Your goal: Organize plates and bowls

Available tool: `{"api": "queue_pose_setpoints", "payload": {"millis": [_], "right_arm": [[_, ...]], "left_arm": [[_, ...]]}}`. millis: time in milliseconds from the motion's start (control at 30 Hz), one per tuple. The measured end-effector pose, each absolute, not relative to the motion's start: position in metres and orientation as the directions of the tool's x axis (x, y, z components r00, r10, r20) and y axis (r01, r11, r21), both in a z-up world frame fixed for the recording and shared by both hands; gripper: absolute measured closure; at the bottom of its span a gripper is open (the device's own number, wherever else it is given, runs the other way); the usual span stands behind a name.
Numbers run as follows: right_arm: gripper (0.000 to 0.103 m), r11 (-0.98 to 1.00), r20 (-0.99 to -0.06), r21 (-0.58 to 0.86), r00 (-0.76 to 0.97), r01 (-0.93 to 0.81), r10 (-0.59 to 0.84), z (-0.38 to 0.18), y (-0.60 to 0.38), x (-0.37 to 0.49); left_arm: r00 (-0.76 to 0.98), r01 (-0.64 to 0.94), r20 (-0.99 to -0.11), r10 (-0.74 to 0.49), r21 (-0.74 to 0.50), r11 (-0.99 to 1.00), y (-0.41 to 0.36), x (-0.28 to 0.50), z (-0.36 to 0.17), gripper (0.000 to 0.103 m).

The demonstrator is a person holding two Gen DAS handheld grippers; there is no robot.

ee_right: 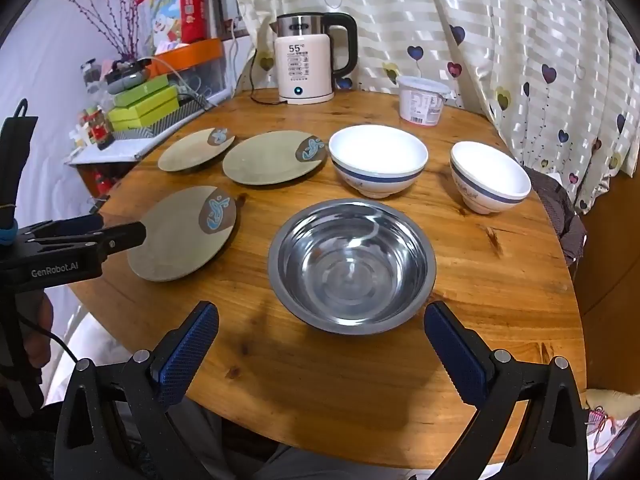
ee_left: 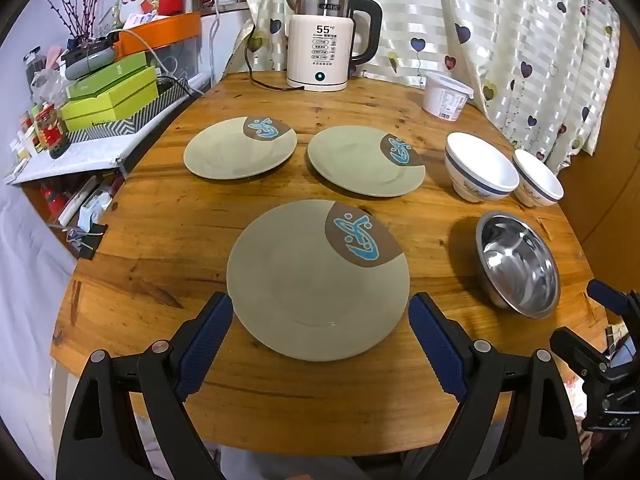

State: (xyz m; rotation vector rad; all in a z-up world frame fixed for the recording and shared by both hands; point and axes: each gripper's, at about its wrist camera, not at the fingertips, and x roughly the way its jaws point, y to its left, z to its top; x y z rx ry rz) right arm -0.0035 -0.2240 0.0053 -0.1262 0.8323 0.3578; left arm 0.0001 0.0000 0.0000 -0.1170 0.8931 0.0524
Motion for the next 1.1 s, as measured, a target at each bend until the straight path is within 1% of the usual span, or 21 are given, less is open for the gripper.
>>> {"api": "queue_pose_setpoints", "payload": {"millis": [333,600,1100], "right_arm": [[0.000,0.936,-0.742,0.035,0.619,-0.349,0.259,0.0035,-0.2254,-0.0007],[0.000,0.936,-0.743,0.044,0.615,-0.349,0.264,0.0019,-0.2251,-0.0013],[0.000,0.935,-0.742,0.058,0.611,-0.351,0.276,0.0052,-0.2246,0.0015]], "left_arm": [[0.633,-0.106,-0.774,0.035,-0.041,0.993,-0.0072,-0.0026,0.0026,0.013],[0.632,-0.094,-0.774,0.034,-0.033,0.995,-0.0048,-0.0034,0.0044,0.013],[0.634,-0.097,-0.773,0.006,-0.071,0.993,0.0009,-0.0060,0.0035,0.013]]}}
